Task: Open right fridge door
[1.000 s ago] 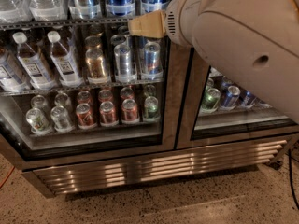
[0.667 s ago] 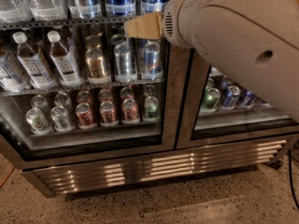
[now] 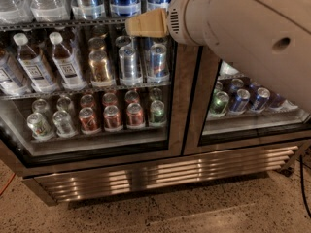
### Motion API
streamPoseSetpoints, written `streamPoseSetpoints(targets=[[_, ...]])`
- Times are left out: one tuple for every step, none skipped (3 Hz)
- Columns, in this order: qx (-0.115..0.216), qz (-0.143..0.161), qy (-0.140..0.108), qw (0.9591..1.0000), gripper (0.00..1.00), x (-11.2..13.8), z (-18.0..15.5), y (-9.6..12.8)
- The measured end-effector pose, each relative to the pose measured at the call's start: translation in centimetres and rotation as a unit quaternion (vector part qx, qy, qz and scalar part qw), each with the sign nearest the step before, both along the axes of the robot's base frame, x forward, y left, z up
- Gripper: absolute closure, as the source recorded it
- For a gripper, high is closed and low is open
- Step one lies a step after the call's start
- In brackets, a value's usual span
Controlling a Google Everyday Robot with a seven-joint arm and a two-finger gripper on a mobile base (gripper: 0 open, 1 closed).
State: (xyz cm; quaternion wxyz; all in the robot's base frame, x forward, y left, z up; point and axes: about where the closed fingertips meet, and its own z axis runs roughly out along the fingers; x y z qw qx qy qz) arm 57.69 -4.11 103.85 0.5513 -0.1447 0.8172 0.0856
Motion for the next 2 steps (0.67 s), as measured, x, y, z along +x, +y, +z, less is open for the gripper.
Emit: streamPoseSetpoints(targets=[[-0.016, 0.015, -0.004, 0.9997, 0.0, -0.44, 0.22, 0.47], [-0.022, 0.014, -0.005, 0.9997, 0.0, -0.3, 0.42, 0.69]])
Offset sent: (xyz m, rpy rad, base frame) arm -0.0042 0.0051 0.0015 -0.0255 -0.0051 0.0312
